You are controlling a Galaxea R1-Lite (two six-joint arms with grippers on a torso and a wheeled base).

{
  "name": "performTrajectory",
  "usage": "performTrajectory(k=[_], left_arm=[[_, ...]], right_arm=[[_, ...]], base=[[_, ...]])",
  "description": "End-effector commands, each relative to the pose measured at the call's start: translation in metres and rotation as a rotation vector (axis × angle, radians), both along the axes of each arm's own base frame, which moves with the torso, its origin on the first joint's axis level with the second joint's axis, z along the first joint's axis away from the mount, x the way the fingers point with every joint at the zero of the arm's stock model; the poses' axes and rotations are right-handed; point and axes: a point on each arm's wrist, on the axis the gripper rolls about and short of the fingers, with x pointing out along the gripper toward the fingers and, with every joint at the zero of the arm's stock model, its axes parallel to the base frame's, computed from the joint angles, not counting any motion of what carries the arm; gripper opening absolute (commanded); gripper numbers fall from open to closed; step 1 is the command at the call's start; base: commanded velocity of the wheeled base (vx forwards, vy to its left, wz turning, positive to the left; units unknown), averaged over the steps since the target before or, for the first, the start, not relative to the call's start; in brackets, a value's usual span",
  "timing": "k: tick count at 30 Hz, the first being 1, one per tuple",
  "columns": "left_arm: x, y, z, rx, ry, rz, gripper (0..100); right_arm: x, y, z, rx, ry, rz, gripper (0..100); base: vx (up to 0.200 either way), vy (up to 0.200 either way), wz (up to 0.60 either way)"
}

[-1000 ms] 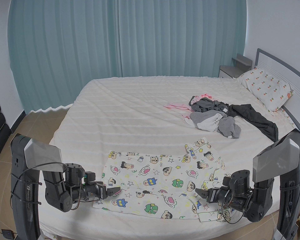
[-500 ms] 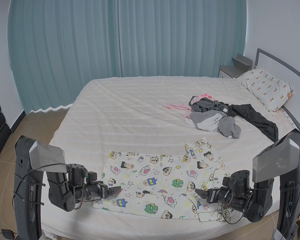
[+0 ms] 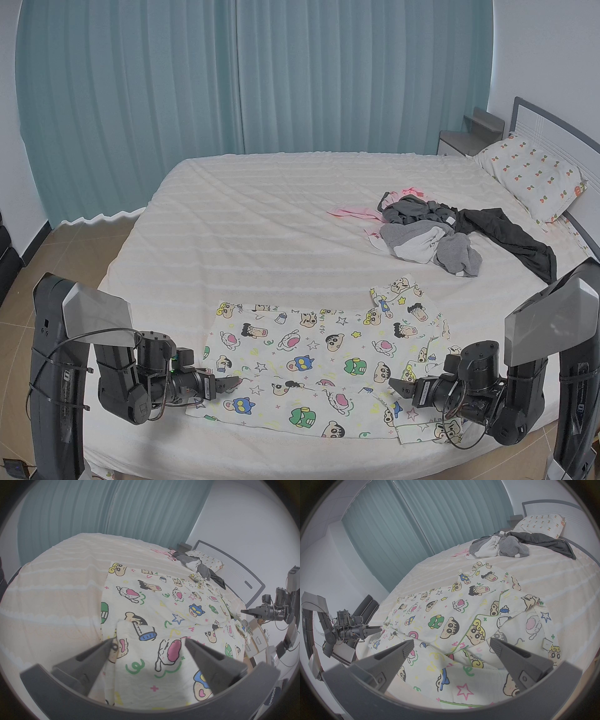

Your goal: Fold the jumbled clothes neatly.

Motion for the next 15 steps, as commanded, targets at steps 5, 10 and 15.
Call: performTrajectory(k=[5,10,15], left_arm=[[-0.0006,0.0014,-0.0009,0.0,0.004,0.005,0],[-0.0017,0.0036,-0.0007,0.002,0.005,0.011,0],[-0.003,0.0073,0.0033,0.005,-0.001,0.025,0]], right_arm=[[-0.0002,0.0007,0.0006,0.002,-0.002,0.003,100],[-0.0003,0.0007,0.0002,0.001,-0.001,0.003,100],[-0.0003,0.0007,-0.0002,0.0,0.001,0.003,100]], base=[[0.0,0.0,0.0],[0.0,0.0,0.0],[0.0,0.0,0.0]])
